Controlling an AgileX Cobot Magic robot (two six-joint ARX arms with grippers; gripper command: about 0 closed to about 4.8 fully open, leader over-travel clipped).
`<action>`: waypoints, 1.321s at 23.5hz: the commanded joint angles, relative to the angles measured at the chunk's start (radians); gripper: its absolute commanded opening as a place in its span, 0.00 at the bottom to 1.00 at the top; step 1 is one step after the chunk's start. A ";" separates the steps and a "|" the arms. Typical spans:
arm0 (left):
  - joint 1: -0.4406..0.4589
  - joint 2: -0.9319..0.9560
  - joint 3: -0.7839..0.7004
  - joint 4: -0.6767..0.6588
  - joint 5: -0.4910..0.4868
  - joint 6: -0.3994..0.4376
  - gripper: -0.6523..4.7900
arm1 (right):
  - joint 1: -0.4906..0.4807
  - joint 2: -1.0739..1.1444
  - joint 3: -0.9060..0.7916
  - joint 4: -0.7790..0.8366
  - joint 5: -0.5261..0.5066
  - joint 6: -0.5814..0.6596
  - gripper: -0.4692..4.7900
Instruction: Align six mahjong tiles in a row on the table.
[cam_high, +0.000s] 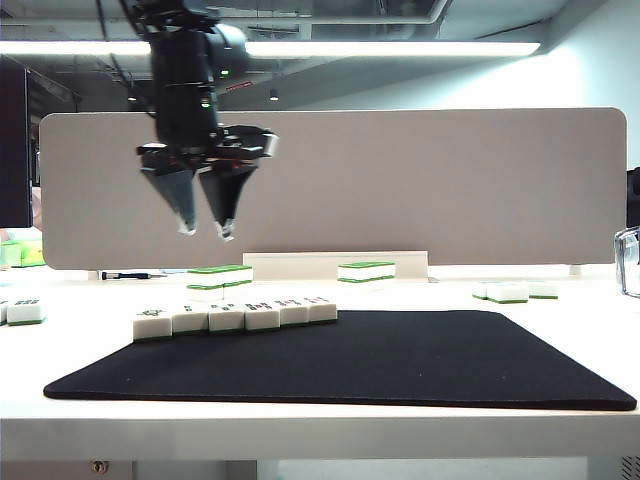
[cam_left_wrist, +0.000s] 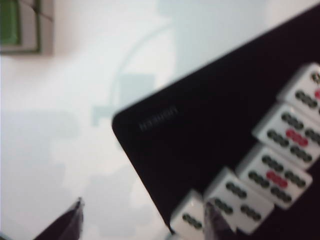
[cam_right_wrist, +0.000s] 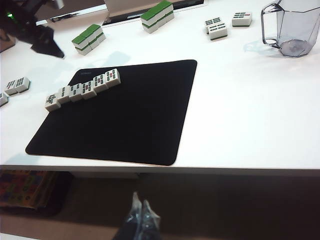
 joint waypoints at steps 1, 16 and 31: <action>0.031 -0.046 -0.098 0.006 0.030 0.013 0.68 | 0.000 -0.012 0.002 0.009 0.001 -0.003 0.09; 0.047 -0.036 -0.209 0.121 -0.071 0.053 0.61 | 0.000 -0.012 0.002 0.008 0.000 -0.003 0.09; 0.047 0.026 -0.210 0.107 -0.013 0.052 0.61 | 0.000 -0.012 0.002 0.009 0.001 -0.003 0.09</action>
